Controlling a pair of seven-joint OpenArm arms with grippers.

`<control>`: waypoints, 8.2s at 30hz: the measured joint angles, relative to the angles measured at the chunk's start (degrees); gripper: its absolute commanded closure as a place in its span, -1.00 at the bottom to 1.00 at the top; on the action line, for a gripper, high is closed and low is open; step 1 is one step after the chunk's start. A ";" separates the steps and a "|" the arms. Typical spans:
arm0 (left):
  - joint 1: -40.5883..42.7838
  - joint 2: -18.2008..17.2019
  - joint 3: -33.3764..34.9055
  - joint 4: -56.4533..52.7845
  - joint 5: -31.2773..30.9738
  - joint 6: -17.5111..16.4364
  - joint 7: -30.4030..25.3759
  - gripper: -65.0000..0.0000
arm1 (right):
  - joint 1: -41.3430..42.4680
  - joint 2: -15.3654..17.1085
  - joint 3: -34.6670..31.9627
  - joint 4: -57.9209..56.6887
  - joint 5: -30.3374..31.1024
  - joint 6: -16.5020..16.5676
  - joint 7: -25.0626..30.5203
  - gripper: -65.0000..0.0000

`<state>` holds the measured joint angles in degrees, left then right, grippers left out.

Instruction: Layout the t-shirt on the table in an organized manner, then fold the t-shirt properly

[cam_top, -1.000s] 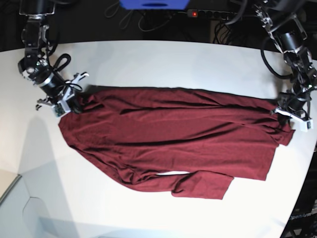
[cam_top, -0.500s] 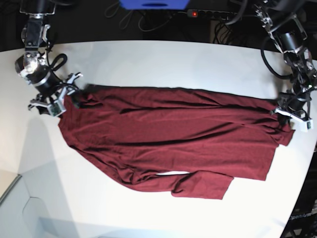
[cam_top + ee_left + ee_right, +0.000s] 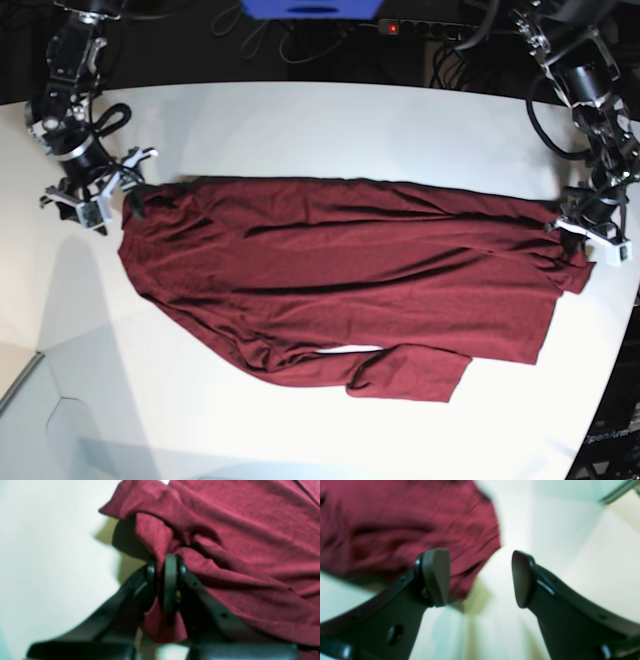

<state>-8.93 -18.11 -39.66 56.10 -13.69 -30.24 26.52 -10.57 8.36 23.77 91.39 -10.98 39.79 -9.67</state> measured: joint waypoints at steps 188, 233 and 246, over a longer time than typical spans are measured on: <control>-19.19 -5.29 5.60 -20.92 0.13 1.07 -6.69 -0.17 | 33.14 -3.78 -9.70 -45.29 1.18 -0.02 3.06 -0.19; -21.55 -4.63 5.27 -31.50 7.91 1.07 -19.06 -0.17 | 31.50 -2.47 -13.49 -45.00 2.40 0.26 4.31 1.00; -21.59 -5.07 5.38 -36.09 7.28 0.83 -20.37 -0.17 | 31.47 -2.49 -13.33 -45.00 2.43 0.28 4.17 1.00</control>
<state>-30.52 -23.18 -34.28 20.01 -6.42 -29.41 6.15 20.91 5.87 10.44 46.39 -8.56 40.07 -5.50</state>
